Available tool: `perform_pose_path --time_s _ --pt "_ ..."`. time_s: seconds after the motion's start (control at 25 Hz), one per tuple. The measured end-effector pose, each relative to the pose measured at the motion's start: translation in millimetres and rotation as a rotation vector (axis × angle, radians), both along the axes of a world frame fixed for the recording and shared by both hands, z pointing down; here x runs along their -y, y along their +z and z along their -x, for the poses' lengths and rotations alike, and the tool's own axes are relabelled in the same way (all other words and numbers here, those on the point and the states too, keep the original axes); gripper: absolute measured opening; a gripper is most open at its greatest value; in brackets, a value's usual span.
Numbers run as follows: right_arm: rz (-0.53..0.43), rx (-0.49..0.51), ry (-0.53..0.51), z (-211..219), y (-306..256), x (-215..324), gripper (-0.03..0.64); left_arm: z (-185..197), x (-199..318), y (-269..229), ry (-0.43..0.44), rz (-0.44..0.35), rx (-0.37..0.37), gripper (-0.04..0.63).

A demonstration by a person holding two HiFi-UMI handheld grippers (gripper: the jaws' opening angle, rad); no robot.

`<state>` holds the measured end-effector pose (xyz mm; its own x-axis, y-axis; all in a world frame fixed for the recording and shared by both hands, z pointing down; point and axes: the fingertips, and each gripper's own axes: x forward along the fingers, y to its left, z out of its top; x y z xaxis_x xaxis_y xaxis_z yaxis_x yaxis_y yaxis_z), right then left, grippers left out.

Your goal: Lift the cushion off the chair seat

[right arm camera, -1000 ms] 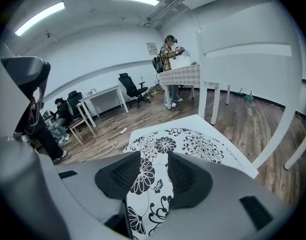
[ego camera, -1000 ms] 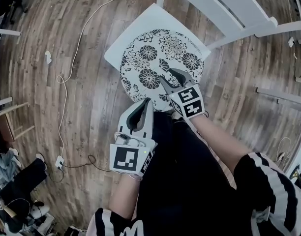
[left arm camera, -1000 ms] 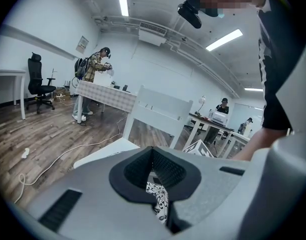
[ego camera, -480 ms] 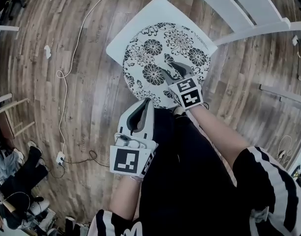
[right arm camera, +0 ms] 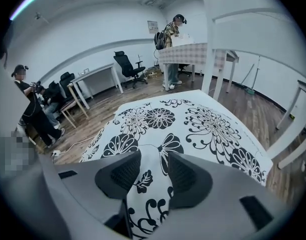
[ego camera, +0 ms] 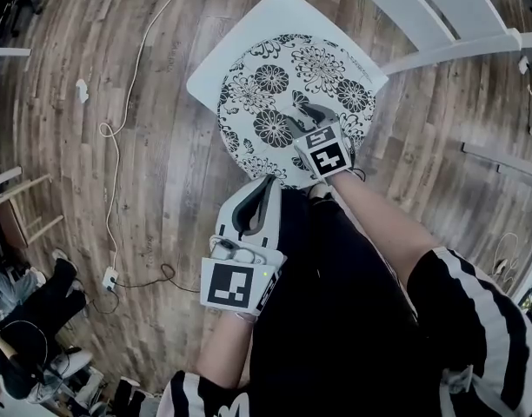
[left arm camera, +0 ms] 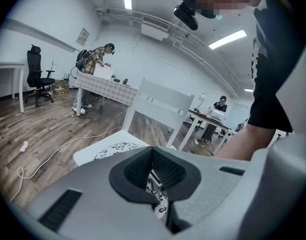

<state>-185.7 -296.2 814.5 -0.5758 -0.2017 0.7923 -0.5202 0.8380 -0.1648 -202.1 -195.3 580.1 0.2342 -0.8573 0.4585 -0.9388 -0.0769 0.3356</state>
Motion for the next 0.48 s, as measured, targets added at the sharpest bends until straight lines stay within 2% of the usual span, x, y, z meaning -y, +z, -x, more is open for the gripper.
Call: perform_pose_path --time_s 0.28,0.48 --pt "0.036 -0.085 -0.011 0 24 1 0.160 -2 -10 4 0.002 0.024 -0.010 0.002" --pt "0.021 -0.098 -0.020 2 28 2 0.160 -4 -10 5 0.008 0.017 -0.016 0.002"
